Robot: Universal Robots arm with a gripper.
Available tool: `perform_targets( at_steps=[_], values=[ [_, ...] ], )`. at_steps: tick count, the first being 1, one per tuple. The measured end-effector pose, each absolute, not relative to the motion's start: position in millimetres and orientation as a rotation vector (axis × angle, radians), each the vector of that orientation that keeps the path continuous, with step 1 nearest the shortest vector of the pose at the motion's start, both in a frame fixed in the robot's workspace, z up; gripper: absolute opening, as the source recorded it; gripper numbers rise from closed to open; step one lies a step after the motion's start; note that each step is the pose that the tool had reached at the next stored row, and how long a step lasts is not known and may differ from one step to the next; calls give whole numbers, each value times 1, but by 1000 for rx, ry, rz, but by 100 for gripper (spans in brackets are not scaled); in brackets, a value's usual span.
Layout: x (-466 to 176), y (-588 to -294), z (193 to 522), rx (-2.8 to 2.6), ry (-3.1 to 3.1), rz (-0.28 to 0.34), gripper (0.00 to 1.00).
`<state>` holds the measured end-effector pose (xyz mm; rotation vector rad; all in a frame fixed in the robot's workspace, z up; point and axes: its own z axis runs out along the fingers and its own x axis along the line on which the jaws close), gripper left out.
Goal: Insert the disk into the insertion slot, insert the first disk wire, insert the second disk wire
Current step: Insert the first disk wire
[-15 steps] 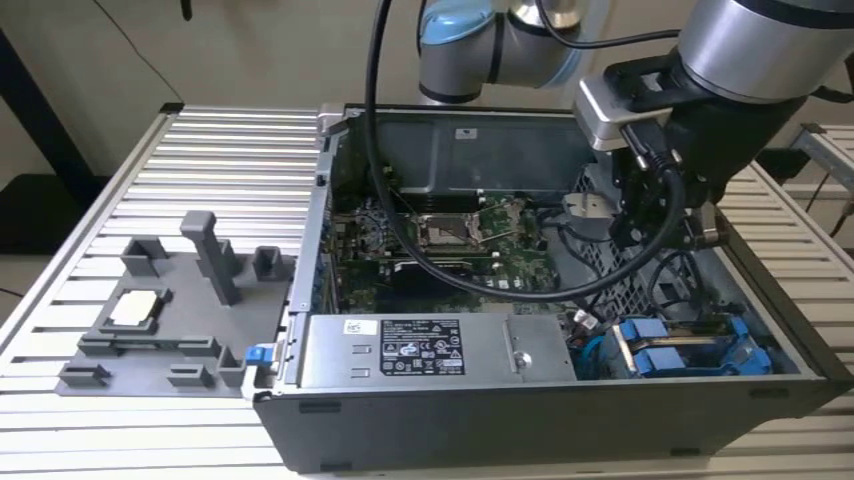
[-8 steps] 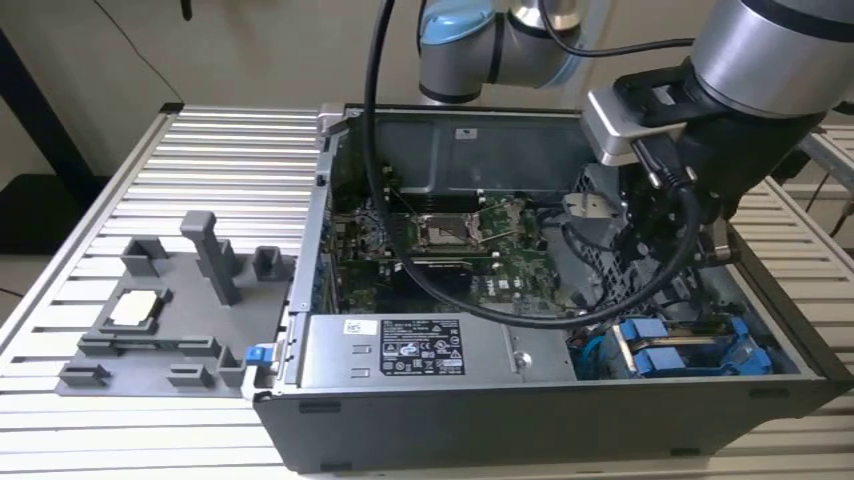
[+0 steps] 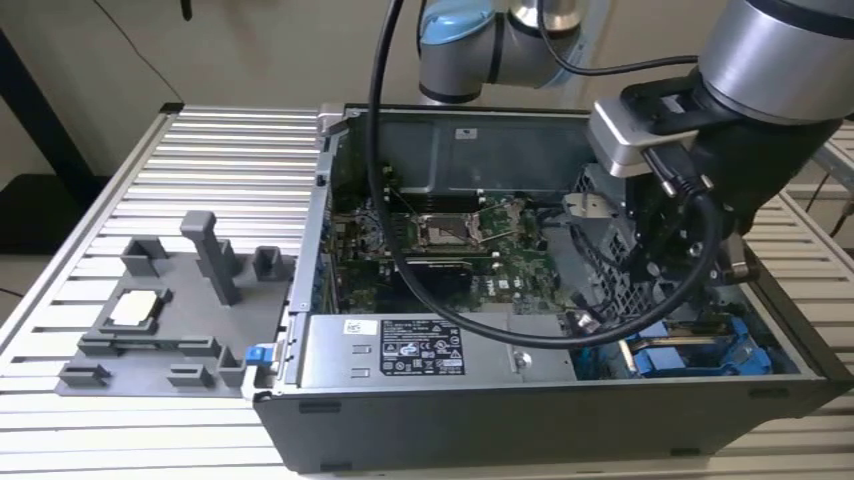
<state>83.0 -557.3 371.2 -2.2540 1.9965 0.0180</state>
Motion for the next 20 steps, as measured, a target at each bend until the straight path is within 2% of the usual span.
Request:
perform_targets(
  at_steps=[5,20],
  values=[
    [87,-557,371,-2300,2037,-67,16],
    [94,-557,361,-2280,2035,-163,16]
  ],
)
